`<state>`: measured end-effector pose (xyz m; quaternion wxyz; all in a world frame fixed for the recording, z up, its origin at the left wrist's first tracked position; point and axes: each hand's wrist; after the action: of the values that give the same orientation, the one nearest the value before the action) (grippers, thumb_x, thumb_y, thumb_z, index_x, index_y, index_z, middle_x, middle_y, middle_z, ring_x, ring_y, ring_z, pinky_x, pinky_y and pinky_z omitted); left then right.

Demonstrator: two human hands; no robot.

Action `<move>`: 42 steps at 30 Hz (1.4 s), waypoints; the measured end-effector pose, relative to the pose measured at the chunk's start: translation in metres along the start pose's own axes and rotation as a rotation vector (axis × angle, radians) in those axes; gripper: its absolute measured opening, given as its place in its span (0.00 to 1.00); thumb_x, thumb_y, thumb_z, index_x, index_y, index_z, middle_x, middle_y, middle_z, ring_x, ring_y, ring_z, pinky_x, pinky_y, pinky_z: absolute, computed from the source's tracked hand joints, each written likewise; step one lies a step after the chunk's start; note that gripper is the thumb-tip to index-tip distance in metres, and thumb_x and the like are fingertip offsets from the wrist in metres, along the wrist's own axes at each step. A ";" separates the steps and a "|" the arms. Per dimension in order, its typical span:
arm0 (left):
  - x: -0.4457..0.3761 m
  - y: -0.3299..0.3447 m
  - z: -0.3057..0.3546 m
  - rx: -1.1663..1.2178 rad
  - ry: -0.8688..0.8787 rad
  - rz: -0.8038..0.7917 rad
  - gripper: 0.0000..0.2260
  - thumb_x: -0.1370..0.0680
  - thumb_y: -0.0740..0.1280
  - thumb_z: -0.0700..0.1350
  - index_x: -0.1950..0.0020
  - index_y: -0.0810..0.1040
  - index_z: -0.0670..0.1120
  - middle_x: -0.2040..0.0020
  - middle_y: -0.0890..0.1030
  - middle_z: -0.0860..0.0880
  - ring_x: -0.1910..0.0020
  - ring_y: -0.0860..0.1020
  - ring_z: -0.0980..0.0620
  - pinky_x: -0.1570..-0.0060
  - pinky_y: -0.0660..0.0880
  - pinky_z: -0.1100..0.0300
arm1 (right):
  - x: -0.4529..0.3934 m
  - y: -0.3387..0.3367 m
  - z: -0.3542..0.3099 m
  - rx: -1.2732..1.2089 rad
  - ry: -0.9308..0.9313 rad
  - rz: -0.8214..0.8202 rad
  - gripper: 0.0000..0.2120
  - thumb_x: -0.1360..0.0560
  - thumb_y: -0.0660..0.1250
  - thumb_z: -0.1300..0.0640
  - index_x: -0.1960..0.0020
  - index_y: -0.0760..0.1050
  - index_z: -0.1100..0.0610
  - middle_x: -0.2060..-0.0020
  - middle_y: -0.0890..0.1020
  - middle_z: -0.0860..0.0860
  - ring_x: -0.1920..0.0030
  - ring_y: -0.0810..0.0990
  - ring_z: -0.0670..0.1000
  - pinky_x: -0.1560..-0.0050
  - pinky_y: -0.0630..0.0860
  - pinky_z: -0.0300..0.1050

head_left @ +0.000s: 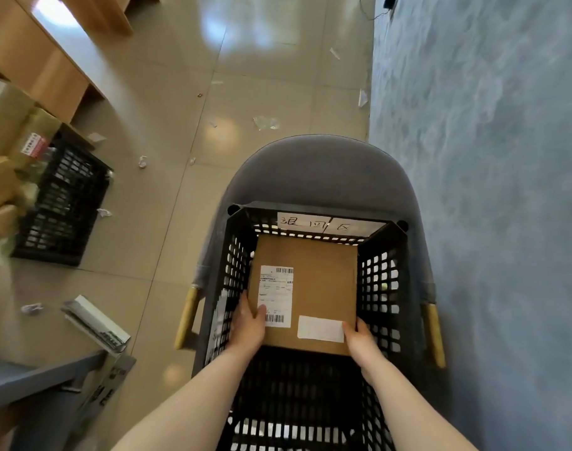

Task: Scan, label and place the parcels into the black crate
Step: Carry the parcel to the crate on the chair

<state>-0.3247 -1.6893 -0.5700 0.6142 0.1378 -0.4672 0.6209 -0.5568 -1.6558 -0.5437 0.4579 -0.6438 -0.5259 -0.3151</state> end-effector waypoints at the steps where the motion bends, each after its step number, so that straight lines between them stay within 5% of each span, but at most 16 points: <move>1: -0.003 0.002 0.000 -0.022 -0.001 0.006 0.28 0.17 0.61 0.49 0.19 0.54 0.50 0.24 0.66 0.47 0.25 0.66 0.45 0.26 0.64 0.43 | -0.003 0.001 0.001 0.006 0.002 0.003 0.24 0.16 0.55 0.51 0.21 0.58 0.52 0.29 0.71 0.53 0.31 0.71 0.57 0.33 0.70 0.50; 10: -0.031 0.011 0.005 -0.132 -0.097 0.044 0.26 0.19 0.62 0.46 0.22 0.59 0.43 0.27 0.70 0.43 0.29 0.71 0.41 0.31 0.70 0.45 | -0.021 0.005 -0.013 0.173 -0.002 0.083 0.22 0.19 0.59 0.57 0.24 0.64 0.55 0.33 0.75 0.55 0.36 0.76 0.57 0.37 0.74 0.48; 15: -0.013 0.011 0.011 -0.247 -0.004 0.048 0.32 0.19 0.63 0.45 0.19 0.52 0.42 0.22 0.61 0.42 0.24 0.63 0.41 0.26 0.64 0.47 | -0.009 0.005 -0.017 0.240 -0.039 0.085 0.24 0.20 0.58 0.59 0.24 0.63 0.55 0.32 0.75 0.55 0.35 0.75 0.58 0.37 0.74 0.49; 25: 0.074 -0.024 0.042 -0.646 0.444 -0.073 0.30 0.20 0.64 0.47 0.20 0.57 0.46 0.22 0.62 0.46 0.24 0.62 0.47 0.25 0.62 0.50 | 0.107 -0.003 -0.015 0.429 -0.236 0.132 0.27 0.19 0.61 0.54 0.22 0.58 0.54 0.30 0.72 0.52 0.33 0.74 0.54 0.35 0.74 0.48; 33: 0.162 -0.072 0.075 -0.865 0.770 -0.220 0.26 0.20 0.64 0.48 0.22 0.62 0.50 0.25 0.67 0.49 0.26 0.64 0.48 0.27 0.63 0.51 | 0.231 -0.007 0.012 0.400 -0.355 0.367 0.25 0.19 0.61 0.54 0.23 0.61 0.54 0.26 0.68 0.52 0.28 0.68 0.53 0.30 0.70 0.50; 37: 0.212 -0.096 0.077 -1.080 1.014 -0.290 0.23 0.19 0.61 0.49 0.23 0.64 0.51 0.26 0.68 0.50 0.26 0.64 0.48 0.26 0.62 0.49 | 0.303 -0.003 0.045 0.602 -0.444 0.610 0.23 0.19 0.59 0.55 0.25 0.64 0.55 0.31 0.73 0.51 0.33 0.73 0.52 0.33 0.71 0.47; 42: 0.284 -0.114 0.059 -1.344 1.291 -0.385 0.21 0.18 0.58 0.50 0.25 0.67 0.51 0.27 0.70 0.49 0.27 0.65 0.46 0.27 0.62 0.49 | 0.393 0.020 0.114 0.562 -0.367 0.819 0.21 0.20 0.57 0.55 0.27 0.66 0.55 0.32 0.74 0.51 0.34 0.73 0.53 0.32 0.69 0.46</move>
<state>-0.3062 -1.5752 -0.2806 0.7962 -0.5392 -0.2662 0.0666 -0.4484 -1.3987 -0.2435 0.5989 -0.6935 -0.3670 0.1607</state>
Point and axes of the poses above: each hand's wrist, its own x-axis away from the middle knuckle, its own y-axis out of the palm, z = x × y
